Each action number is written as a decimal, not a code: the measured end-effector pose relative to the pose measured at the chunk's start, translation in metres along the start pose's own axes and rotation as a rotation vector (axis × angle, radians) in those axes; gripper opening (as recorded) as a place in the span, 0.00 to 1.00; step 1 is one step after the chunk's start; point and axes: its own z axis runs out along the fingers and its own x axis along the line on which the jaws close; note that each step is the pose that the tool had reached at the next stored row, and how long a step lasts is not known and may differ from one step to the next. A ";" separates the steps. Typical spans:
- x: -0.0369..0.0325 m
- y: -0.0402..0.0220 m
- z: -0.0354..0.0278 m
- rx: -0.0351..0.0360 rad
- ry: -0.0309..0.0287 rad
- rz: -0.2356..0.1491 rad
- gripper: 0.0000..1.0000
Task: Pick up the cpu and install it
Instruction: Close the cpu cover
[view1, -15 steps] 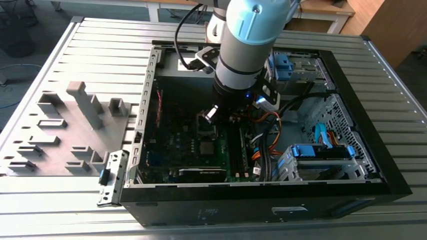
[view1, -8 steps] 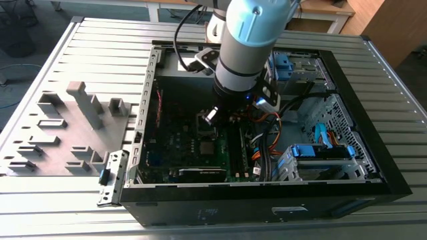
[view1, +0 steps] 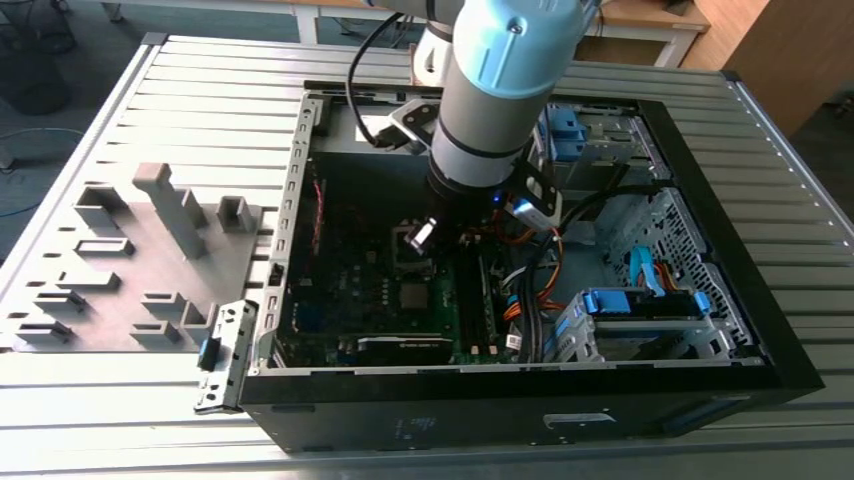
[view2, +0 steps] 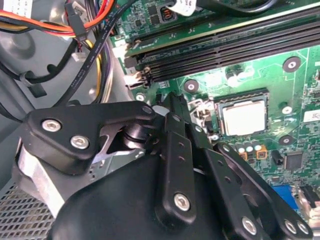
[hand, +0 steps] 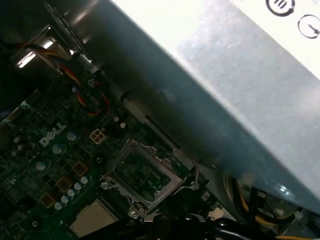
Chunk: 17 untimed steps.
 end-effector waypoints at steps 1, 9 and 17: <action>0.0004 -0.0003 -0.0002 -0.0001 0.0001 -0.001 0.11; 0.0023 -0.0021 -0.0043 -0.0004 0.0010 -0.008 0.11; 0.0042 -0.0038 -0.0081 -0.0006 0.0018 -0.014 0.11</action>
